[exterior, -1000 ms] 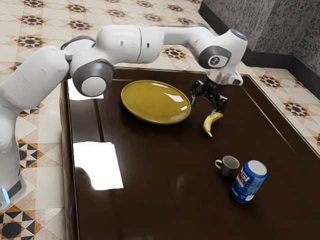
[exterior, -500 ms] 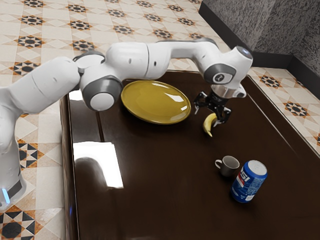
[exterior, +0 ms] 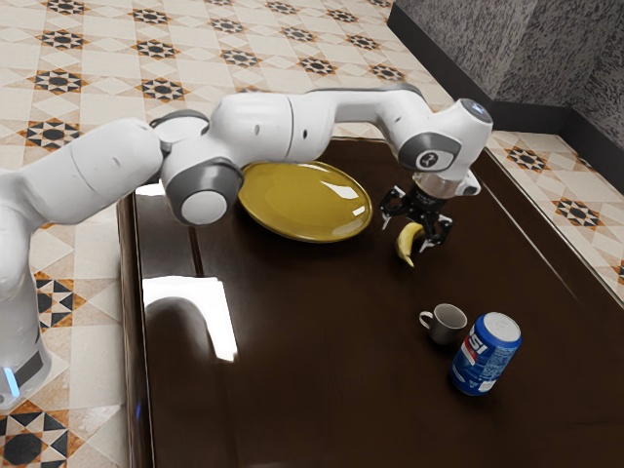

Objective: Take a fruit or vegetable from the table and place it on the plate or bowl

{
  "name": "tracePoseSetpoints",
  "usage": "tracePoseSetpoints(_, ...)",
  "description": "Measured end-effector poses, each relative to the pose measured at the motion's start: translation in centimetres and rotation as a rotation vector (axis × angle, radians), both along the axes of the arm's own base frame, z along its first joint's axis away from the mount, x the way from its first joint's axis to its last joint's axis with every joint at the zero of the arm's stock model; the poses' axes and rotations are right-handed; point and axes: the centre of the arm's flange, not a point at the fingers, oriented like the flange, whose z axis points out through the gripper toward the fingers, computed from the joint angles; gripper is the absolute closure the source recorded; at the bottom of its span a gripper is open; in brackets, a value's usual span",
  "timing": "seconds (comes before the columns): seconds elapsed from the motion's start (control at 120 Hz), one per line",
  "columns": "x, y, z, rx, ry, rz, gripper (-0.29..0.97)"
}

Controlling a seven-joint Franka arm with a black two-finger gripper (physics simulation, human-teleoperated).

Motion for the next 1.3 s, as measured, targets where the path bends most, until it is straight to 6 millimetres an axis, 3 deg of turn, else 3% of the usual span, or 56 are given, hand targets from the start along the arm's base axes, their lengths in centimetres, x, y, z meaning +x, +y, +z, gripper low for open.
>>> tracePoseSetpoints(0.2,0.2,0.4,0.8,0.009,-0.028,0.009,0.00)
tracePoseSetpoints(0.5,0.5,1.2,-0.9,0.002,-0.015,0.021,0.05)
tracePoseSetpoints(0.633,0.6,1.1,-1.1,0.000,-0.019,0.022,0.19)
tracePoseSetpoints(0.808,0.6,0.7,-0.8,-0.002,-0.026,0.026,0.46)
tracePoseSetpoints(0.958,0.5,0.3,0.1,0.001,-0.036,0.027,0.51)
tracePoseSetpoints(1.15,-0.8,0.1,4.2,0.003,-0.039,0.036,0.54)
tracePoseSetpoints(1.242,-3.2,0.6,9.8,0.005,-0.055,0.049,0.54)
tracePoseSetpoints(1.3,-5.0,1.2,12.2,0.006,-0.045,0.061,0.53)
